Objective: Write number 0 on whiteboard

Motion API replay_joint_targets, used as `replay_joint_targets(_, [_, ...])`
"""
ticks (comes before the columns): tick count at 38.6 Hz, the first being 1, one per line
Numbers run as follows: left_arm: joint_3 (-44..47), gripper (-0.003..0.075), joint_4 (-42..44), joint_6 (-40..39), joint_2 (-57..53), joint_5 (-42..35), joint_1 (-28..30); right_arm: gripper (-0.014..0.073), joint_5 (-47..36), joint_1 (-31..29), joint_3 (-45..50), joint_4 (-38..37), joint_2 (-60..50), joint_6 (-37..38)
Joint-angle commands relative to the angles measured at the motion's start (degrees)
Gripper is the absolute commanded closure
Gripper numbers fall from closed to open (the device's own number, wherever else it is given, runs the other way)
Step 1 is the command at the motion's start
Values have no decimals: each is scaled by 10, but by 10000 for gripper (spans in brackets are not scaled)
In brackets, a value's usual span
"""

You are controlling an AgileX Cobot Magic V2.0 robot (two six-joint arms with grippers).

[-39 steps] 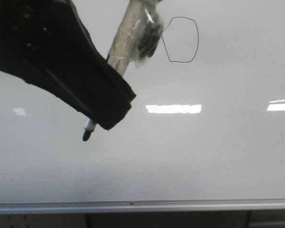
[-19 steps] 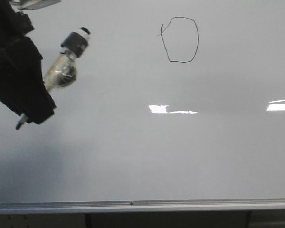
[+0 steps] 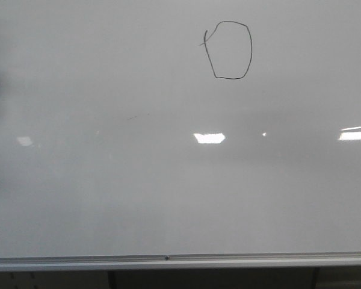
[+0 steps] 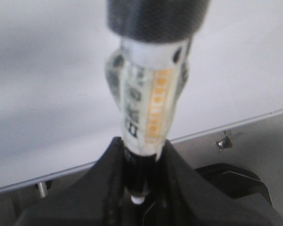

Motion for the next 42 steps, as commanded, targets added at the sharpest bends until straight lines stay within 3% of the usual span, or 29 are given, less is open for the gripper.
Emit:
replay_joint_targets(1, [-51, 739, -11, -6, 12, -25, 12, 662, -29, 0, -15, 13, 1, -7])
replay_joint_targets(12, [-137, 739, -14, -51, 109, -36, 14, 662, -18, 0, -15, 13, 1, -7])
replay_joint_targets(25, [-144, 718, -30, -46, 137, -76, 8, 662, 4, 0, -15, 13, 1, -7])
replay_joint_targets(42, [-144, 213, -16, -46, 137, -96, 8, 662, 4, 0, -15, 13, 1, -7])
